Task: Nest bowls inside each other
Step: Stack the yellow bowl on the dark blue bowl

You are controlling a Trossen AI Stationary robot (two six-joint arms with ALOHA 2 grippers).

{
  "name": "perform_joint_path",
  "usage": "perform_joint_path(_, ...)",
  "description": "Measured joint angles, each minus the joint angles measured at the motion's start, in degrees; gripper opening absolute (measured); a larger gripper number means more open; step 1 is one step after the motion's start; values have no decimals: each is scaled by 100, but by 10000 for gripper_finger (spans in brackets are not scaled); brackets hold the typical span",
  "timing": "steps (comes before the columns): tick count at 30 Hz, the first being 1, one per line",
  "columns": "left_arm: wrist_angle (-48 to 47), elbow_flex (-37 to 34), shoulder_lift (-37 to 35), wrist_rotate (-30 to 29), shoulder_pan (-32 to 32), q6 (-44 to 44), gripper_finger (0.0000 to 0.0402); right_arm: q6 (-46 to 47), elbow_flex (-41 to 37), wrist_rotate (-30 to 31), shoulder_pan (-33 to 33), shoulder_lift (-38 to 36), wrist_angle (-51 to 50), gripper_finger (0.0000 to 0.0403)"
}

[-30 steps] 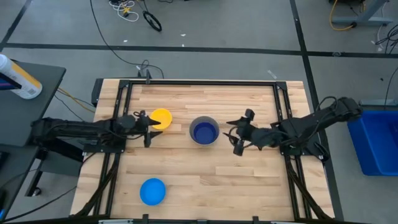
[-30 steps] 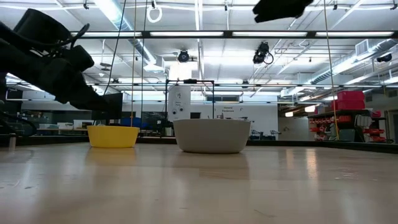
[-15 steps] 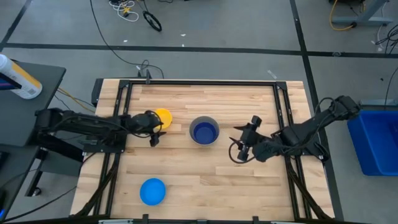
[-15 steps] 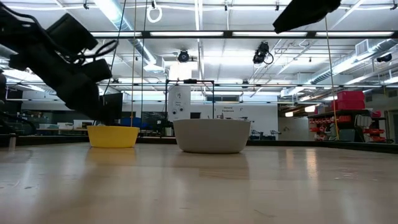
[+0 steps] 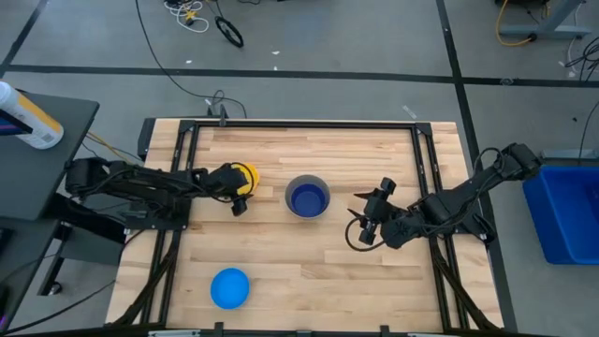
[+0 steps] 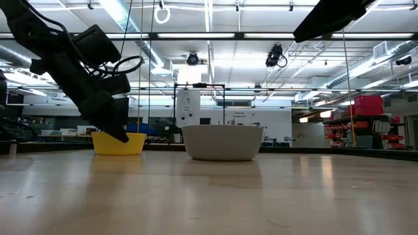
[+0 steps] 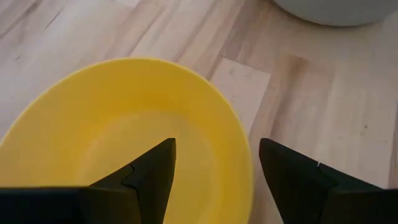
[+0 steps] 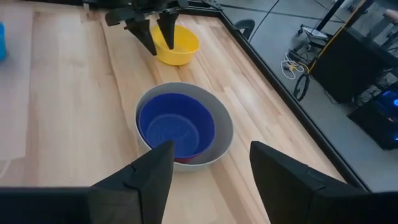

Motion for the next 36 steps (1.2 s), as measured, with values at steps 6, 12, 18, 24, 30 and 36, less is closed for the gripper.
perform_joint_path(6, 41, 0, -28, -151, 7, -11, 214, 100, 0, 20, 2, 0, -78, 207)
perform_joint_path(12, 39, 0, -26, -173, 7, -13, 186, 278, -2, 19, 2, 0, -232, 205)
perform_joint_path(18, 35, 0, -26, -293, 7, 6, 146, 278, -2, 17, 2, 0, -227, 208)
perform_joint_path(24, 35, -1, -26, -345, 7, 81, 86, 297, -2, 15, 2, 0, -226, 198)
perform_joint_path(30, 173, -3, -28, -471, -62, 420, 11, 345, -2, 13, 2, 0, -226, 199)
perform_joint_path(36, 782, -7, -26, -726, -315, 776, 7, 327, -2, 24, 20, 0, -224, 194)
